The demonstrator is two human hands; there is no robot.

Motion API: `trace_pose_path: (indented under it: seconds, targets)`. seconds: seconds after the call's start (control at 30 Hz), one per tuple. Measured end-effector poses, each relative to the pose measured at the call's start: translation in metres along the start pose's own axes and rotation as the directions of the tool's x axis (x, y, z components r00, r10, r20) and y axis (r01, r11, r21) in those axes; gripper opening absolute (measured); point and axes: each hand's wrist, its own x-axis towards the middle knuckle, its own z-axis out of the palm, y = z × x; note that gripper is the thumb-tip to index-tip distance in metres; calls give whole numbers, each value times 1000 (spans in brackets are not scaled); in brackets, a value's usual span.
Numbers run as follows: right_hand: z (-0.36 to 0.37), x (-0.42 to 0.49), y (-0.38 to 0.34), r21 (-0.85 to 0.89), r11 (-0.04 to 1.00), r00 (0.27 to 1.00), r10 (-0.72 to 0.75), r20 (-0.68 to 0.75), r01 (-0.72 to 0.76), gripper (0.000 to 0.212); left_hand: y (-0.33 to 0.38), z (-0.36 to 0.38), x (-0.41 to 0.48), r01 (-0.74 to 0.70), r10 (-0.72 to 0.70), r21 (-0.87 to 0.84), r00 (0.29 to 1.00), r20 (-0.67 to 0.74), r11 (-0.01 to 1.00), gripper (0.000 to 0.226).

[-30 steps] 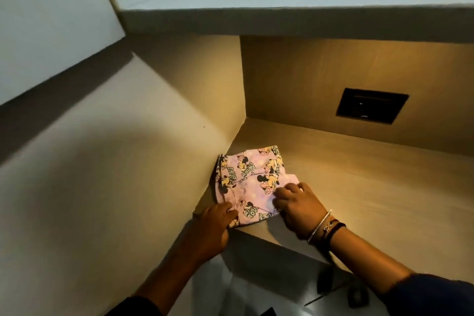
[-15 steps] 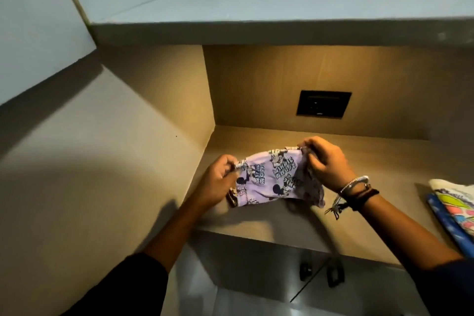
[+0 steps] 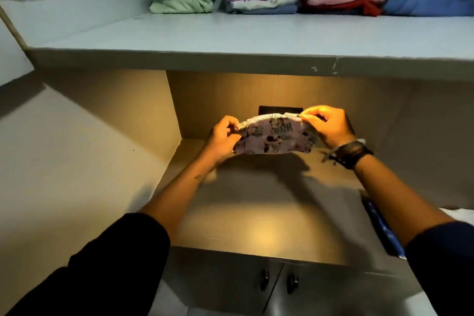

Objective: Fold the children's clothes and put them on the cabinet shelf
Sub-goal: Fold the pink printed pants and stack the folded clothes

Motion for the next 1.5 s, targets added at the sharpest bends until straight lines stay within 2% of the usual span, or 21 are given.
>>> trace_pose_path:
  seconds: [0.1,0.2,0.3,0.37,0.5,0.6,0.67,0.7,0.77,0.83,0.9,0.93,1.03,1.1,1.2,1.27,1.37,1.43,1.5]
  targets:
    - [-9,-55,18,2,1000,979,26,200,-27,9,-20,12,-54,62,-51,-66,987,153,996,32]
    - [-7,-123,42,-65,988,913,155,376,-141,13,-45,27,-119,275,-258,-8,910,326,961,16]
    - [-5,-180,55,-75,946,822,311,476,-314,11,-57,34,-173,388,-377,66,822,427,919,8]
    - [-5,-196,58,-81,930,800,351,486,-359,10,-61,36,-189,402,-383,52,816,434,914,7]
    - [2,-170,52,-80,926,799,360,482,-369,8,-69,43,-184,500,-466,-30,825,319,865,4]
    - [26,-118,48,-205,955,833,290,472,-216,12,-77,55,-169,606,-585,-107,792,174,788,6]
    - [49,-83,52,-308,946,840,247,483,-102,6,-86,64,-160,642,-638,-154,766,80,751,4]
    - [61,-69,55,-391,920,844,233,483,-30,9,-90,67,-156,660,-663,-168,748,46,733,4]
    - [82,-52,60,-599,796,855,252,453,83,28,-96,73,-149,705,-713,-161,701,9,691,13]
    - [96,-56,59,-715,697,898,284,336,47,41,-98,75,-142,720,-727,-119,685,-35,684,16]
    - [107,-78,54,-680,734,936,234,262,7,38,-97,73,-139,725,-724,-36,683,-100,688,17]
    - [110,-93,53,-645,764,945,204,256,10,34,-96,71,-141,727,-716,60,685,-138,684,20]
    - [104,-136,60,-636,769,939,256,229,-55,33,-97,73,-152,635,-594,357,771,-231,685,38]
    - [94,-151,75,-683,715,912,367,183,-150,37,-100,81,-159,599,-553,384,799,-235,702,49]
    - [78,-155,95,-725,625,843,525,118,-288,53,-101,93,-156,697,-650,285,717,-250,658,48]
    - [72,-154,105,-695,603,796,601,73,-391,61,-102,96,-150,748,-708,235,664,-242,621,42]
    - [69,-148,117,-538,594,690,723,31,-598,49,-101,98,-146,778,-747,186,628,-216,600,39]
    - [70,-140,122,-391,584,584,801,133,-712,32,-99,99,-148,756,-720,224,654,-230,615,39]
    - [71,-133,121,-299,530,483,848,220,-793,19,-98,104,-151,713,-662,295,701,-265,636,41]
